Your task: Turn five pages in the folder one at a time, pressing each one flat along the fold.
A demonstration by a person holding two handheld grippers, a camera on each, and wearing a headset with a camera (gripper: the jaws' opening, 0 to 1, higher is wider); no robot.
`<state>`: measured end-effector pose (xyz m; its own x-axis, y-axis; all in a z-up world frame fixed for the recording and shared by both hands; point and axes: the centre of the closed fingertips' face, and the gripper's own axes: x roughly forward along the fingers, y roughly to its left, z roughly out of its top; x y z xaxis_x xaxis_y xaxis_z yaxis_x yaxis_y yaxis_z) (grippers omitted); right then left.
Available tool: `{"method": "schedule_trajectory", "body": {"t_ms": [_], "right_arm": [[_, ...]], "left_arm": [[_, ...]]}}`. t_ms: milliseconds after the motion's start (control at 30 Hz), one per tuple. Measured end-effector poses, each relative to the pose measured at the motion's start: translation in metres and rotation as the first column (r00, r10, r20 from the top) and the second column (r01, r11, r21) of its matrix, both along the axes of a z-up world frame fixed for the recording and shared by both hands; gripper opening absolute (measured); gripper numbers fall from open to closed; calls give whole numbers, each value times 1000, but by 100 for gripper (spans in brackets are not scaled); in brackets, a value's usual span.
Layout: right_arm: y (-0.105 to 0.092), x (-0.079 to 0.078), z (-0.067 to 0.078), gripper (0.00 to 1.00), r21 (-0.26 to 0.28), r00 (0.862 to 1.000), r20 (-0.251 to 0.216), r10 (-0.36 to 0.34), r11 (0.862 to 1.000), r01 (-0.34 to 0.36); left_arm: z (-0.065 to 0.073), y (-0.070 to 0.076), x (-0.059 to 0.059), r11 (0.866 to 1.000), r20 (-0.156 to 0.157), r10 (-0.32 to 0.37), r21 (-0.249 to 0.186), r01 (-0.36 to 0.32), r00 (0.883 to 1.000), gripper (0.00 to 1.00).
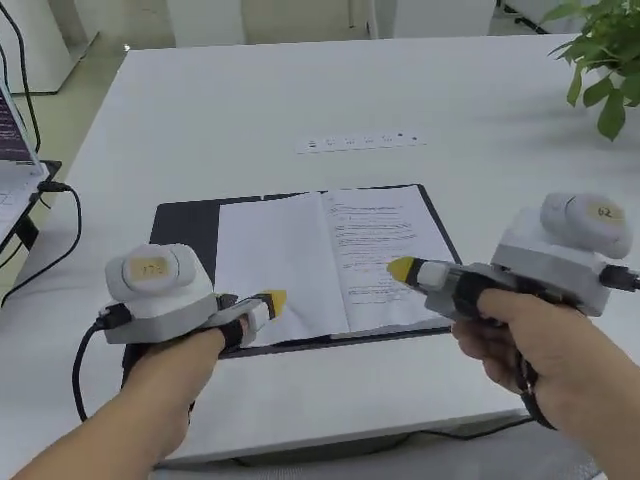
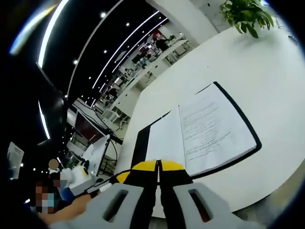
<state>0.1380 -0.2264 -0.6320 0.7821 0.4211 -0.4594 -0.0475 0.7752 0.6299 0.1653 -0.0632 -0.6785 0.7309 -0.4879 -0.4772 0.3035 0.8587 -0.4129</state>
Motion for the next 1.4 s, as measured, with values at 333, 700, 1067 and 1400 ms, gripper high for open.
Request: {"method": "schedule_trajectory", "body": {"t_ms": [333,700,1067,1400], "right_arm": [[-42,-8,7,37,-237,997,70,-37,970,53],[-63,-17,3,100,-517,985,155,69,856,21],[-75,-16,1,100,-504,985,170,38,862,54],[-75,-15,-8,100,-496,987,152,58,868,26]], "left_arm": [[31,21,-9,997,68,45,52,-48,997,65],[26,43,-28,966,96,-49,256,23,994,99],[45,56,-36,968,133,-30,252,-5,991,99],[54,53,-27,966,168,-19,258,-26,986,99]]}}
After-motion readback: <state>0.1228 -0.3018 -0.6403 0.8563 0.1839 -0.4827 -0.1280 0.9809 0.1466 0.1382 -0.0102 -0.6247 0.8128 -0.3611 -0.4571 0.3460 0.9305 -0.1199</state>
